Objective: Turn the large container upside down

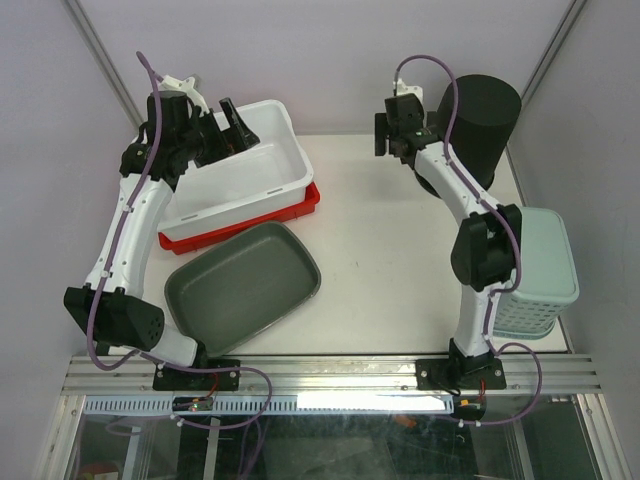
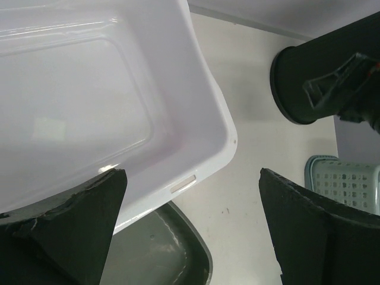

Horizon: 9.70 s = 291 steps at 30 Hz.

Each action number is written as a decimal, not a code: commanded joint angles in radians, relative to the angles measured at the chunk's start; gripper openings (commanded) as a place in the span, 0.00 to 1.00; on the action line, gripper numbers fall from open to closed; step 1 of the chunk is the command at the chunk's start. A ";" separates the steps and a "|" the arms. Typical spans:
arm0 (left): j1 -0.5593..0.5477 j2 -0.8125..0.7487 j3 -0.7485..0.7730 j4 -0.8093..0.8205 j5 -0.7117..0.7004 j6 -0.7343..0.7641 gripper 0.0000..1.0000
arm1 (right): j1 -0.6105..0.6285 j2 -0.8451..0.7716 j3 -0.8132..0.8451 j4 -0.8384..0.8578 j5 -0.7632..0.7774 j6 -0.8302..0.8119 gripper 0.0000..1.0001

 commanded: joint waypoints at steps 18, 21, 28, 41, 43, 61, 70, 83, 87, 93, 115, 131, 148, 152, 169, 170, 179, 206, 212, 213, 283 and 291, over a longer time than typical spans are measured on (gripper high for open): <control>-0.190 -0.036 -0.067 0.073 -0.136 0.213 0.99 | -0.008 -0.036 0.090 -0.045 -0.183 0.098 0.99; -0.240 0.000 -0.032 0.028 -0.196 0.251 0.99 | -0.009 -0.172 -0.089 0.018 -0.312 0.109 0.99; -0.303 0.039 -0.040 -0.037 -0.256 0.417 0.95 | -0.118 -0.501 -0.402 0.047 -0.439 0.137 0.99; -0.330 0.272 0.169 0.021 -0.369 0.107 0.99 | -0.167 -0.752 -0.632 0.001 -0.479 0.170 0.99; -0.330 0.359 0.263 0.003 -0.434 0.067 0.99 | -0.168 -0.759 -0.631 0.000 -0.491 0.178 0.98; -0.388 0.652 0.519 -0.025 -0.740 0.042 0.73 | -0.167 -0.794 -0.654 -0.017 -0.497 0.170 0.98; -0.390 0.682 0.517 -0.028 -0.743 0.060 0.58 | -0.168 -0.789 -0.657 -0.015 -0.503 0.171 0.98; -0.408 0.678 0.518 -0.031 -0.772 0.083 0.28 | -0.168 -0.792 -0.663 -0.014 -0.509 0.174 0.98; -0.430 0.630 0.534 -0.036 -0.810 0.127 0.12 | -0.168 -0.789 -0.663 -0.012 -0.512 0.176 0.98; -0.464 0.544 0.556 -0.065 -0.856 0.195 0.00 | -0.168 -0.784 -0.664 -0.003 -0.523 0.180 0.98; -0.633 0.328 0.823 -0.055 -0.967 0.441 0.00 | -0.168 -0.803 -0.681 0.014 -0.562 0.223 0.98; -0.634 0.159 0.784 0.054 -0.844 0.422 0.00 | -0.103 -0.431 -0.630 0.214 -0.607 0.397 0.70; -0.635 0.081 0.743 0.062 -0.804 0.399 0.00 | -0.063 -0.091 -0.410 0.262 -0.525 0.444 0.48; -0.634 0.075 0.737 0.063 -0.783 0.381 0.00 | -0.046 -0.024 -0.369 0.305 -0.593 0.457 0.39; -0.634 0.084 0.725 0.064 -0.751 0.345 0.00 | 0.172 0.229 -0.001 0.480 -0.949 0.582 0.39; -0.634 0.083 0.724 0.064 -0.752 0.344 0.00 | 0.168 0.207 -0.022 0.472 -0.942 0.571 0.42; -0.634 0.095 0.725 0.070 -0.703 0.328 0.00 | 0.012 -0.259 -0.465 0.414 -0.823 0.484 0.65; -0.580 0.154 0.612 0.214 0.367 0.046 0.00 | -0.129 -1.116 -0.362 0.052 0.090 -0.068 0.80; -0.534 0.162 0.550 0.285 0.669 -0.054 0.00 | -0.129 -1.087 -0.277 0.041 0.104 -0.107 0.81; -0.522 0.170 0.543 0.299 0.704 -0.085 0.00 | -0.129 -1.087 -0.269 0.043 0.092 -0.112 0.81; -0.351 0.343 0.163 0.959 1.175 -0.844 0.00 | -0.229 -0.478 0.453 -0.517 -1.263 -0.445 0.98; -0.352 0.341 0.150 0.959 1.180 -0.839 0.00 | -0.324 -0.440 0.377 -0.599 -1.450 -0.520 0.96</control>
